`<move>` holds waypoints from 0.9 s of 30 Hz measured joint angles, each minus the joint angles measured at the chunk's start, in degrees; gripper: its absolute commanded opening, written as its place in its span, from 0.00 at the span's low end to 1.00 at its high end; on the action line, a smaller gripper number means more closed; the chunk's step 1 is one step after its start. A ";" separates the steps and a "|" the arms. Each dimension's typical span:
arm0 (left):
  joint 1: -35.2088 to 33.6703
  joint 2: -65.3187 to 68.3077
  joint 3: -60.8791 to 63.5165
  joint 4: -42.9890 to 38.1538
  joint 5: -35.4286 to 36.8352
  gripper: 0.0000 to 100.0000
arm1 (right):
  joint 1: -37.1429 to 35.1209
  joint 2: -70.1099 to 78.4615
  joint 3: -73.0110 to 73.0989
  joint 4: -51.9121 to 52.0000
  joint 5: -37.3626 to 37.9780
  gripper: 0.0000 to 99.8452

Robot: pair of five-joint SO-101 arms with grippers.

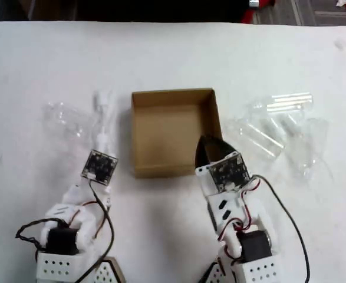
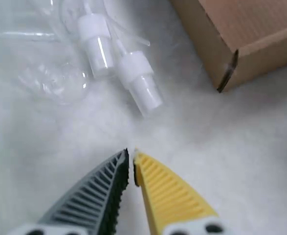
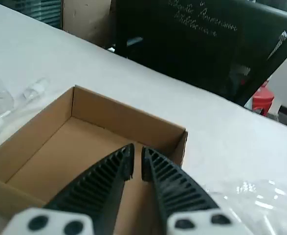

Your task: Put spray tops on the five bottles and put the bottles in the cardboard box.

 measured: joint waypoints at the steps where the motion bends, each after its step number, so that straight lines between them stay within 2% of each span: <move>1: 0.00 0.00 0.00 1.23 0.00 0.02 | 0.26 0.26 1.14 0.00 -0.53 0.02; 9: -0.79 0.00 0.00 2.64 0.00 0.02 | 4.75 0.53 4.48 0.00 -2.81 0.02; 14: -11.96 0.00 -4.84 2.64 0.00 0.02 | 7.30 0.53 5.54 -2.29 -3.08 0.02; 18: -20.31 -0.09 -6.68 -2.11 0.00 0.02 | 8.18 0.53 5.54 -2.37 -3.16 0.02; 22: -24.70 -0.18 -10.37 -7.56 0.00 0.02 | 9.23 0.53 5.54 -2.37 -3.16 0.02; 27: -26.73 -0.18 -14.86 -8.44 -0.09 0.02 | 9.67 0.53 5.54 -2.37 -3.16 0.02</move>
